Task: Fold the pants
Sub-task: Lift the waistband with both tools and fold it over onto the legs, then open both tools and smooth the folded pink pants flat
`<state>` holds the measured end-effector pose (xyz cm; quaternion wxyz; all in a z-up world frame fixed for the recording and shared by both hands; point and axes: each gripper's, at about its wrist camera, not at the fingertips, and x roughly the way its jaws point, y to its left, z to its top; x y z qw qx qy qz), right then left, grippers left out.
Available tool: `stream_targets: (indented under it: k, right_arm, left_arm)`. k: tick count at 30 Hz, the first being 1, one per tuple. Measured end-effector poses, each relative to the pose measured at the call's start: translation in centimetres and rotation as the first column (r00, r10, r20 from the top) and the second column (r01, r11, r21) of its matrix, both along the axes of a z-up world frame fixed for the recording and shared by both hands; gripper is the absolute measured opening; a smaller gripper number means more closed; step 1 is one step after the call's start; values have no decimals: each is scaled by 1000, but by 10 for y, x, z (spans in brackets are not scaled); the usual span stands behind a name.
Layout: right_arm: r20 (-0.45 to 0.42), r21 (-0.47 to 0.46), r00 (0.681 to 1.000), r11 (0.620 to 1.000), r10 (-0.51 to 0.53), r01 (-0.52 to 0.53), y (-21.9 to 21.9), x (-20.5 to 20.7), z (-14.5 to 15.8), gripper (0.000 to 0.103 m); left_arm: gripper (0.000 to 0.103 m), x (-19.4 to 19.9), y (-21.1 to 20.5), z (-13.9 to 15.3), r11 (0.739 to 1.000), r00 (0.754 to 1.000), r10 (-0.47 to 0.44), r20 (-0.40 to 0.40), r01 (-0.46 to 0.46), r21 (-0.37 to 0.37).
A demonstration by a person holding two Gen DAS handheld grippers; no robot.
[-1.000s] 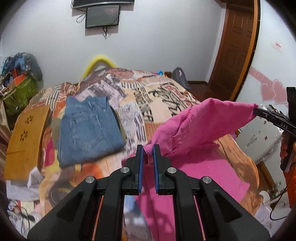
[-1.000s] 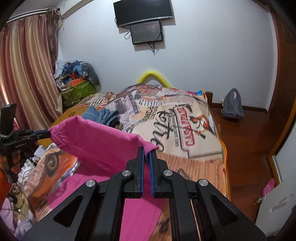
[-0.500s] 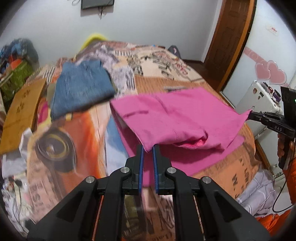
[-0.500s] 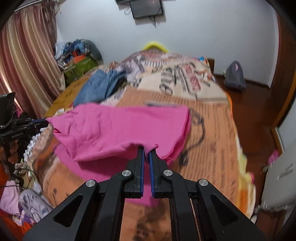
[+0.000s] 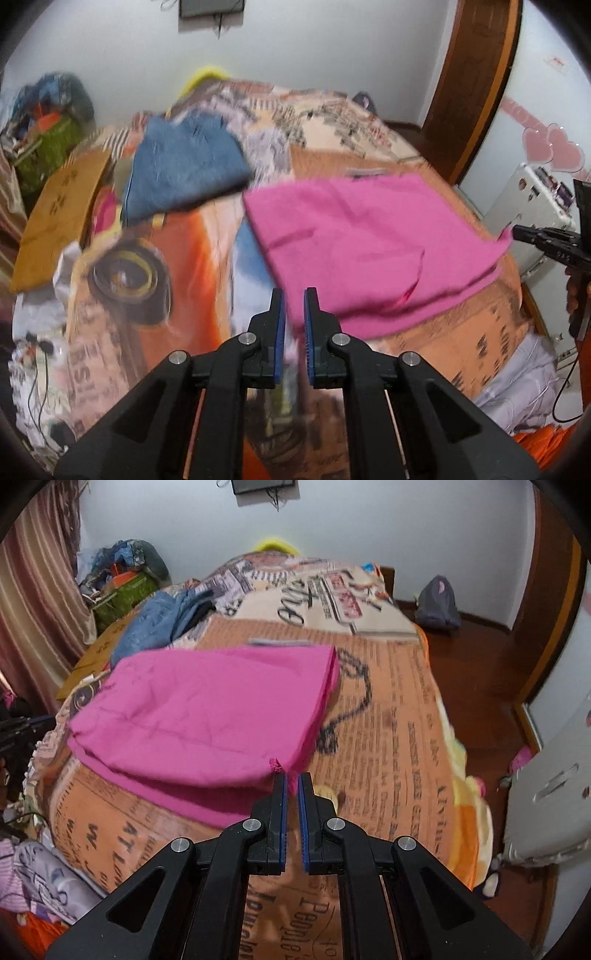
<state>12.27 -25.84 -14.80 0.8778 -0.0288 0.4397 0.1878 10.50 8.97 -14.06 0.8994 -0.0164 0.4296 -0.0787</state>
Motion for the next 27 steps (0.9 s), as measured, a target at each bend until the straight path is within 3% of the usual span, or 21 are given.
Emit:
stream_targets:
  k: [3,7,12,15,20,25,27]
  right_arm:
    - [44,39,999,999,17,-19,9,3,13,21]
    - [82,77,996,996,45,-52,25,7,20,27]
    - [2,70,995,993,96,-96,49,13,-13,28]
    - [-87,48,990,993,110,-107,54,12,-45,28]
    - [-109,93,990,992,92,-82,41,9,-51,33]
    - [-103,43,991,996,88,-84,36,18,-41,33]
    - [-81,30,994,997,77,-74,30,23,-33,33]
  left_arm:
    - [8,15,-12,9,999,1000,-25,15,25,-30]
    - [8,32,-35,-5,998,998,-61,-18,60,-28]
    - [8,34,-52,-42,997,991,-80,-108,78,-23]
    - [10,26,-51,-53,997,992,-72,-103,70,-26]
    - [10,20,-48,-47,997,992,-76,-96,74,-26]
    - [12,34,-31,-26,999,997,-41,-65,40,-23]
    - [21,49,-20,-15,1000,999,-8,-42,8,-7]
